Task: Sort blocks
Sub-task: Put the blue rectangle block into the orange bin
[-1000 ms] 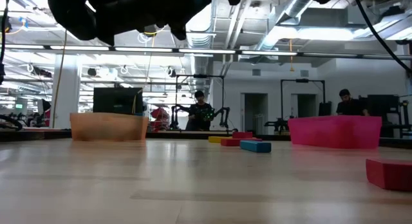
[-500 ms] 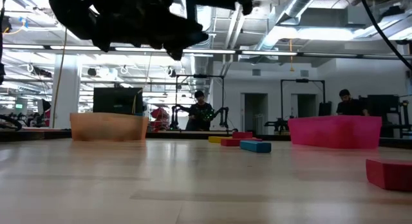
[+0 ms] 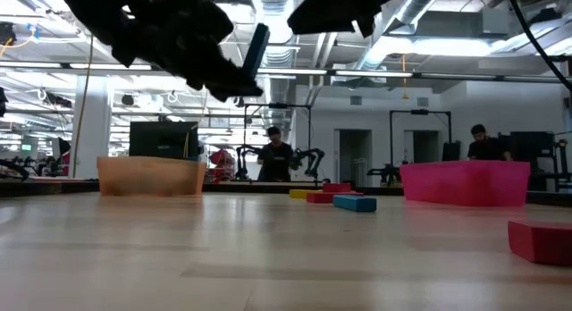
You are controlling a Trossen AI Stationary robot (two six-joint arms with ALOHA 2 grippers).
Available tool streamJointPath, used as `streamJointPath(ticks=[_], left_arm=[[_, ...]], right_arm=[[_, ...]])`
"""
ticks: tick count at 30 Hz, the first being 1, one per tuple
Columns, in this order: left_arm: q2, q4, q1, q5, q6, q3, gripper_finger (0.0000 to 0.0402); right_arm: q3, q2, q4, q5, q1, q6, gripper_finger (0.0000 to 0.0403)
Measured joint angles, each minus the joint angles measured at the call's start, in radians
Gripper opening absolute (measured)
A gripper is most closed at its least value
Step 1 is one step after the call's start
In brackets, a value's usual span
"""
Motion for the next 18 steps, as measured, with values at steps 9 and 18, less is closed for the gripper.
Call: streamJointPath(ticks=[9, 18], left_arm=[[-0.081, -0.279, 0.163, -0.335, 0.073, 0.000, 0.0128], [-0.075, -0.488, 0.476, -0.368, -0.002, 0.000, 0.0128]], right_arm=[[0.000, 0.000, -0.173, 0.000, 0.009, 0.153, 0.0118], [0.000, 0.000, -0.383, 0.033, 0.055, 0.280, 0.0118]])
